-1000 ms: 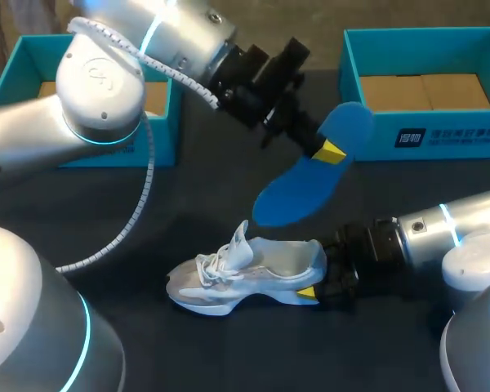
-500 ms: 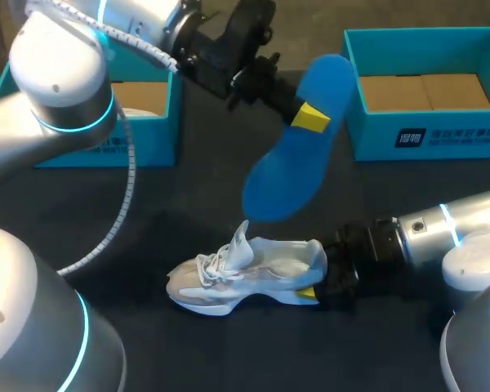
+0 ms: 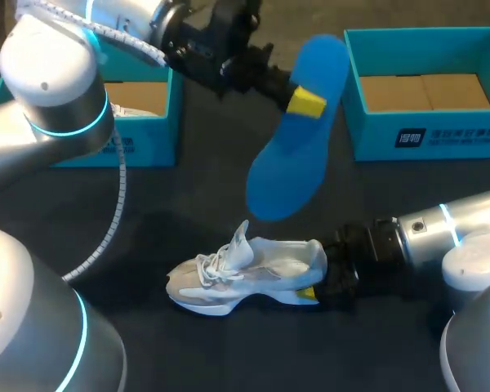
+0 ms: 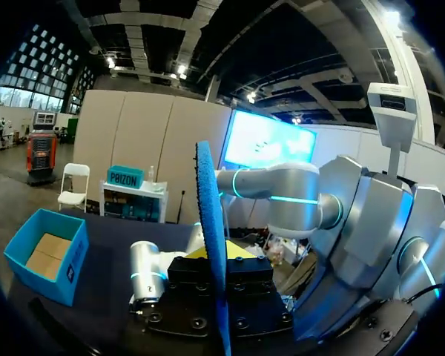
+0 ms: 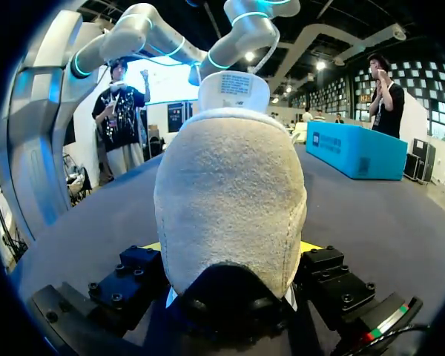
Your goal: Take the shoe out of the shoebox, open the shoe tongue, remove and reinsert the insole, then place the shoe into the shoebox
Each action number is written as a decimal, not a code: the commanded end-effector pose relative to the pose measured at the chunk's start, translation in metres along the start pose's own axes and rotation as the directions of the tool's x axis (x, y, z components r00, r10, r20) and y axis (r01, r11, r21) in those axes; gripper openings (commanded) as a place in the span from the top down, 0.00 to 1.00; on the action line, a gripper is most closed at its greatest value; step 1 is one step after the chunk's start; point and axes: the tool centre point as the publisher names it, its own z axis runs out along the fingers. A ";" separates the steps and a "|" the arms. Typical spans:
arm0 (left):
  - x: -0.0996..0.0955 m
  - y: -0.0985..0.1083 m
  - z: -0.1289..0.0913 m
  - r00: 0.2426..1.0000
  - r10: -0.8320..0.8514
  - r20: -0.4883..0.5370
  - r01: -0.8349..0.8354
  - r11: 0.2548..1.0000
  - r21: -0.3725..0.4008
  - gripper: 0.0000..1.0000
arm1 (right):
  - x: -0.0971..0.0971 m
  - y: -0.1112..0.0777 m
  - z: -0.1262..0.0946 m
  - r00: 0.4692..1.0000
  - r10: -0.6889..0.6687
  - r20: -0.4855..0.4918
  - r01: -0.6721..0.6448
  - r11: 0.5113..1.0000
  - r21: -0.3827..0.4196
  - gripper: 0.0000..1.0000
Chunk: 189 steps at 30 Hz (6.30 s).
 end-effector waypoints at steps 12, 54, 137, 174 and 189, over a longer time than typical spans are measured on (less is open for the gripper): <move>0.065 -0.017 -0.038 0.991 -0.100 0.087 0.085 0.984 0.156 1.00 | 0.001 -0.001 0.002 1.000 0.000 0.001 0.000 1.000 0.003 1.00; 0.086 -0.036 -0.060 0.977 -0.167 0.129 0.144 0.975 0.171 1.00 | 0.005 0.024 -0.046 1.000 0.011 0.018 -0.016 0.948 0.316 0.00; 0.105 -0.054 -0.062 0.971 -0.167 0.172 0.135 0.973 0.185 1.00 | 0.001 0.079 -0.041 0.997 -0.012 0.070 -0.061 0.368 0.928 0.00; 0.105 -0.054 -0.062 0.971 -0.167 0.172 0.135 0.973 0.185 1.00 | -0.043 0.047 0.019 1.000 0.009 -0.011 0.005 0.452 0.892 0.21; 0.105 -0.054 -0.062 0.971 -0.167 0.172 0.135 0.973 0.185 1.00 | -0.040 0.030 0.016 0.999 0.054 0.002 -0.027 0.468 0.883 1.00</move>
